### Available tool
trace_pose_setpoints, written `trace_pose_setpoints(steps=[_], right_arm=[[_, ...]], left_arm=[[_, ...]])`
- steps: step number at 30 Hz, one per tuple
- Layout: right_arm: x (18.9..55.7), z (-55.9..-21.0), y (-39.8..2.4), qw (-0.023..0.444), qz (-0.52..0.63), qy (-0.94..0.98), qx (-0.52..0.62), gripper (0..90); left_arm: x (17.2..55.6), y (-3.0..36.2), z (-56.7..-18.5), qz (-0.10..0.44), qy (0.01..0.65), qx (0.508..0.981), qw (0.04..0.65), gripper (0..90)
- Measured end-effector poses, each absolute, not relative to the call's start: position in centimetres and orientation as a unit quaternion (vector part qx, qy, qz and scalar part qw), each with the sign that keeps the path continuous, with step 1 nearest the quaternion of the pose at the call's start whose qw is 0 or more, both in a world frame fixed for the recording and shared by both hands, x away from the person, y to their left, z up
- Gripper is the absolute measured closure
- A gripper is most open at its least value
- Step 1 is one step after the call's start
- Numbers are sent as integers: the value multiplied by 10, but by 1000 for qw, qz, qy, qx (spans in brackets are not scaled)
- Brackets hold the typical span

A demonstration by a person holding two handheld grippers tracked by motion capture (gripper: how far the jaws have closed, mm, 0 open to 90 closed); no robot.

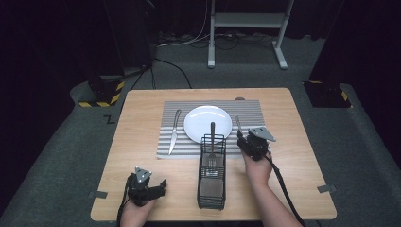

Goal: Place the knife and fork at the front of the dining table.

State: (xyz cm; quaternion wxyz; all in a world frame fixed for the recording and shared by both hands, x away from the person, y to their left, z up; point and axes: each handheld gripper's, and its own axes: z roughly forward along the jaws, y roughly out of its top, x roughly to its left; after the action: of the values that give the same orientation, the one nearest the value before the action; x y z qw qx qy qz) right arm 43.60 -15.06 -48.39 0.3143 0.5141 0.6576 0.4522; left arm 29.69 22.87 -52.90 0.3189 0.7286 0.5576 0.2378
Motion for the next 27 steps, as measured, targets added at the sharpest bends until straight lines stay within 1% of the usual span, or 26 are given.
trace_pose_setpoints(steps=[2,4,8,12,19,26,27], right_arm=[[423,-473,-154,322,490,642,495,447],[410,-462,-157,330,526,624,475,444],[387,-445,-158,315,591,598,441,447],[373,-430,-147,294,624,598,409,456],[368,-415,-116,264,636,623,372,481],[377,-416,-90,256,620,652,354,549],[379,-417,-87,255,616,656,355,571]], left_arm=[[297,228,-529,237,557,730,317,122],[297,228,-529,237,557,730,317,122],[297,228,-529,238,557,730,317,121],[297,228,-529,238,558,729,317,120],[297,228,-529,238,558,729,318,118],[297,229,-529,236,556,730,320,117],[297,229,-529,236,556,730,320,117]])
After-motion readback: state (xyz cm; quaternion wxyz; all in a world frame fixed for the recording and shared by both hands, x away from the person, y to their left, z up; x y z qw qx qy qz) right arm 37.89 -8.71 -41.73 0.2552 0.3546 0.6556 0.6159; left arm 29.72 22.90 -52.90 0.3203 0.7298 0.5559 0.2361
